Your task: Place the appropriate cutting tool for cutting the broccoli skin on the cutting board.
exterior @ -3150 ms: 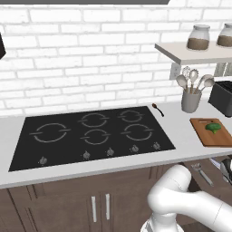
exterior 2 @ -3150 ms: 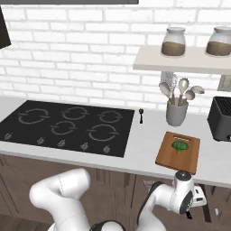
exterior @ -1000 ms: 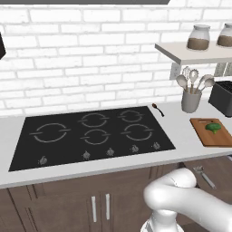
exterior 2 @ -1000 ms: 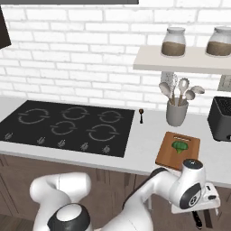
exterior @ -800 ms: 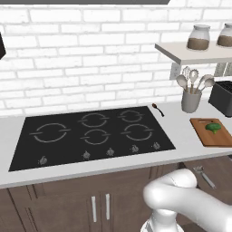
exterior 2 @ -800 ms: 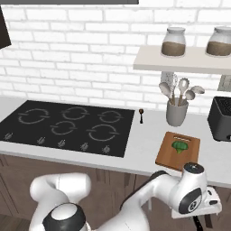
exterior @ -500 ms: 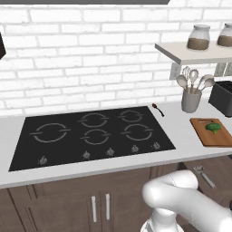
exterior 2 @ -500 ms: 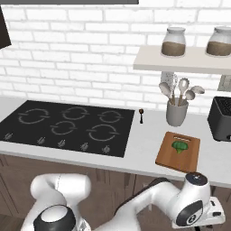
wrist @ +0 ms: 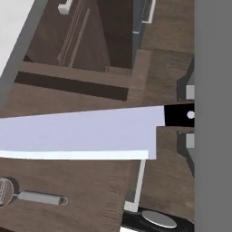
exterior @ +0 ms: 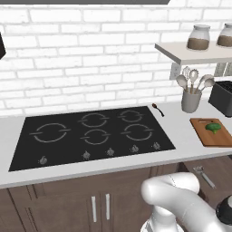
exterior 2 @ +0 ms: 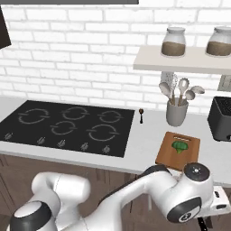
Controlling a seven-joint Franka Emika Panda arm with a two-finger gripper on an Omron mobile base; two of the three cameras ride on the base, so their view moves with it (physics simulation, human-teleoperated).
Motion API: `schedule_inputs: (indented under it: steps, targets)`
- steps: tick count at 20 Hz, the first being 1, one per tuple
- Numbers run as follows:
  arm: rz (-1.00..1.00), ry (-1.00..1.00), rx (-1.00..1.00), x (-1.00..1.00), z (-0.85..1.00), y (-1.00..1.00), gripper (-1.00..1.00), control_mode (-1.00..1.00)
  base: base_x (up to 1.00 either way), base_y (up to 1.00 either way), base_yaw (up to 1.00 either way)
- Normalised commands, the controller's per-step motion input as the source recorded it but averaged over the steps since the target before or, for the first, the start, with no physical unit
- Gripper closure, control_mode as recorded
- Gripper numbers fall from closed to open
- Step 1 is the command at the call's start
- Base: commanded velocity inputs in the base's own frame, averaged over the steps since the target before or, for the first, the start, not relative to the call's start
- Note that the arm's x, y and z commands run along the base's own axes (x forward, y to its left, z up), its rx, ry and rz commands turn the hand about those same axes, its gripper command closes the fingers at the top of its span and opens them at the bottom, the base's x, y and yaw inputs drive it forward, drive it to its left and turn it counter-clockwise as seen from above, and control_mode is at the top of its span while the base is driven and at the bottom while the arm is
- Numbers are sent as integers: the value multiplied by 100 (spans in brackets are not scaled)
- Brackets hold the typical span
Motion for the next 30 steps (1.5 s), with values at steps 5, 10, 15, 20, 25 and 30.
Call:
schedule_inputs:
  steps: [5,10,15,20,25,30]
  targets:
    - [0,-9,-8,37,90,26,100,-100,0,0,0]
    - [0,0,-11,78,55,32,100,-100,0,0,0]
    - [0,3,-11,100,15,45,100,-100,0,0,0]
    - [0,0,-2,9,2,5,100,-100,0,0,0]
    - [0,0,3,78,-23,0,100,-100,0,0,0]
    - [0,0,8,100,-24,0,100,-100,0,0,0]
